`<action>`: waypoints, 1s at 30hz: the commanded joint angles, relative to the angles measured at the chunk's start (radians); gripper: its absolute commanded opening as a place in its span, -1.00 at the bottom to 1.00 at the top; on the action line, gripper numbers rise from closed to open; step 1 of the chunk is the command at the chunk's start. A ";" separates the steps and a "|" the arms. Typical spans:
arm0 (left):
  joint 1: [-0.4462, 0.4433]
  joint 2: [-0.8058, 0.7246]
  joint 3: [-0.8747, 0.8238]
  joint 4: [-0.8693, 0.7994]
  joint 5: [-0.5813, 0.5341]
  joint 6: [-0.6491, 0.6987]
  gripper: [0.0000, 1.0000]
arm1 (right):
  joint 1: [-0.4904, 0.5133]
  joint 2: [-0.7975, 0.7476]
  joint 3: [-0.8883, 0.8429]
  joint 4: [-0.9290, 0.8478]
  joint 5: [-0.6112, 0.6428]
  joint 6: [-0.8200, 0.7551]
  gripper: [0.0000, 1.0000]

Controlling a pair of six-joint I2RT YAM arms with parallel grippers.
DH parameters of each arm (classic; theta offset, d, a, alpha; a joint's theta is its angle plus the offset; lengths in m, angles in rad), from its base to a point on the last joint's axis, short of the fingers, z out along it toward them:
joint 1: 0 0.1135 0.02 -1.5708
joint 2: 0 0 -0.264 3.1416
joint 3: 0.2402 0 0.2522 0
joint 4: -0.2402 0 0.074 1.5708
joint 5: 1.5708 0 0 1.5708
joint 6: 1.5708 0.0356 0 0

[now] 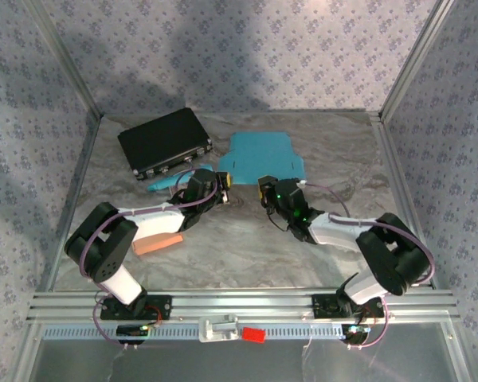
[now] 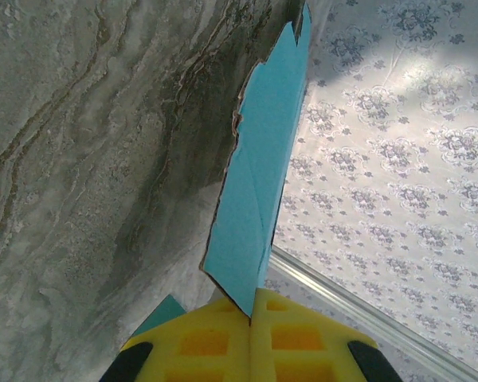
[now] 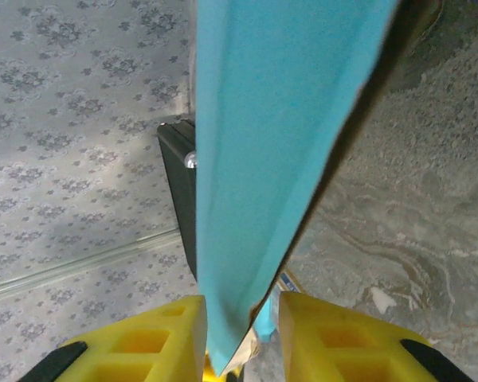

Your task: Fold the paper box

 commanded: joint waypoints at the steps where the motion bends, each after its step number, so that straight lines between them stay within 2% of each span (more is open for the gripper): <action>1: -0.010 0.015 0.033 0.020 -0.019 -0.021 -1.00 | -0.017 0.033 0.036 0.070 0.002 -0.001 -0.47; 15: -0.010 0.017 0.027 0.028 -0.011 -0.025 -1.00 | -0.038 0.019 0.055 0.040 -0.017 -0.017 -0.89; 17: -0.010 0.020 0.028 0.046 0.006 -0.028 -0.89 | -0.049 0.002 0.064 0.012 -0.023 -0.038 -0.95; 20: -0.003 0.003 0.030 0.038 0.060 0.003 -0.33 | -0.083 -0.035 0.086 -0.046 -0.049 -0.075 -1.00; 22: 0.012 -0.035 0.046 -0.035 0.126 0.059 -0.09 | -0.122 -0.065 0.115 -0.092 -0.092 -0.113 -1.00; 26: 0.048 -0.146 0.056 -0.179 0.184 0.165 0.05 | -0.196 -0.130 0.230 -0.301 -0.193 -0.218 -1.00; 30: 0.120 -0.314 0.103 -0.480 0.210 0.339 0.10 | -0.246 -0.191 0.372 -0.582 -0.271 -0.266 -1.00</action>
